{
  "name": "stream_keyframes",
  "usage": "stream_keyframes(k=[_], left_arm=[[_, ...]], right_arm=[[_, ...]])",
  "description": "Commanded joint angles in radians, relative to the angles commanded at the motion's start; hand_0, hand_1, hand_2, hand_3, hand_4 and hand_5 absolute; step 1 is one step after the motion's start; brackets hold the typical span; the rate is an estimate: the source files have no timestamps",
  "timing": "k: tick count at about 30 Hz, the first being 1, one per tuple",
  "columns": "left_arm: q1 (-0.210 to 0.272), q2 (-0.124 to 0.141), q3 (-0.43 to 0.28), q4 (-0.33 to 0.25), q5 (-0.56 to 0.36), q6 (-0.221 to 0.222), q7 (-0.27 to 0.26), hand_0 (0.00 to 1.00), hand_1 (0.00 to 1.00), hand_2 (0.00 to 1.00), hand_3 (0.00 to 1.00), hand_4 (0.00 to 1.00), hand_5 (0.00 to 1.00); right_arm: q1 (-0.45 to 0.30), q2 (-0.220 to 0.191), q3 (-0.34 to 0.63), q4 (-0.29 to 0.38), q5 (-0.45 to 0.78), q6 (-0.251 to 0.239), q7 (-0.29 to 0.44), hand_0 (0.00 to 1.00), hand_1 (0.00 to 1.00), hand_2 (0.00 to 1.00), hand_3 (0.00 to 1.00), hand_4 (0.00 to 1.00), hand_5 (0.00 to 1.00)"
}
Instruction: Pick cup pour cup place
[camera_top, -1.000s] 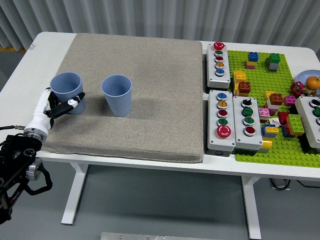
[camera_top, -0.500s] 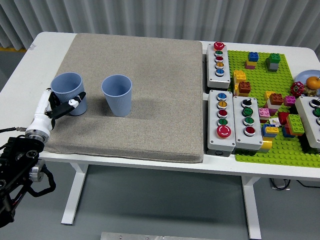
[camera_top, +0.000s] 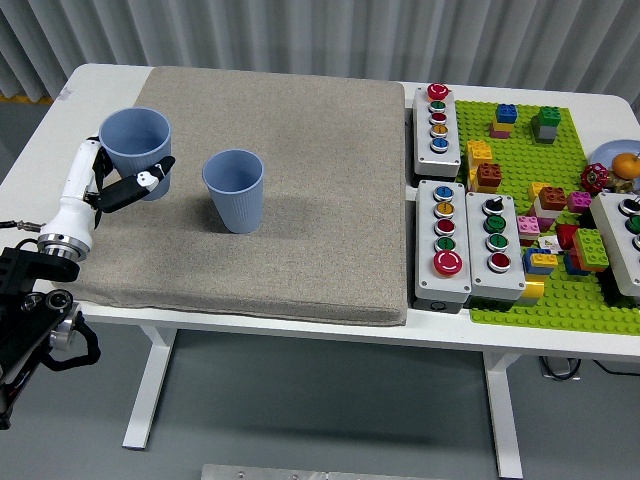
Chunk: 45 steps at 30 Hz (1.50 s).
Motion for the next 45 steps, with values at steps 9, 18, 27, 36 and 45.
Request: stream_keyframes(k=[9, 18, 27, 36, 45], left_arm=[[-0.065, 0.074, 0.033, -0.059, 0.289, -0.040, 0.118, 0.620, 0.645, 0.757, 0.722, 0.766, 0.182], [-0.100, 0.113, 0.062, -0.072, 0.453, -0.072, 0.163, 0.621, 0.645, 0.751, 0.719, 0.757, 0.176], [-0.107, 0.140, 0.080, -0.097, 0.590, -0.103, 0.194, 0.622, 0.644, 0.751, 0.717, 0.755, 0.173], [-0.122, 0.148, 0.106, -0.104, 0.652, -0.120, 0.209, 0.623, 0.644, 0.750, 0.715, 0.754, 0.170], [-0.144, 0.159, 0.122, -0.085, 0.790, -0.144, 0.221, 0.625, 0.644, 0.747, 0.714, 0.753, 0.170]], right_arm=[[0.008, -0.005, -0.005, 0.000, 0.014, -0.006, 0.005, 0.713, 0.659, 0.628, 0.592, 0.002, 0.122], [0.010, -0.006, -0.002, 0.000, 0.012, -0.009, 0.005, 0.713, 0.659, 0.628, 0.592, 0.002, 0.115], [0.013, -0.006, 0.001, 0.000, 0.007, -0.009, 0.004, 0.713, 0.659, 0.628, 0.592, 0.002, 0.112], [0.013, -0.007, 0.001, 0.000, 0.008, -0.009, 0.005, 0.713, 0.659, 0.629, 0.592, 0.002, 0.108], [0.011, -0.009, -0.006, 0.000, 0.015, -0.009, 0.006, 0.713, 0.660, 0.628, 0.592, 0.002, 0.108]])
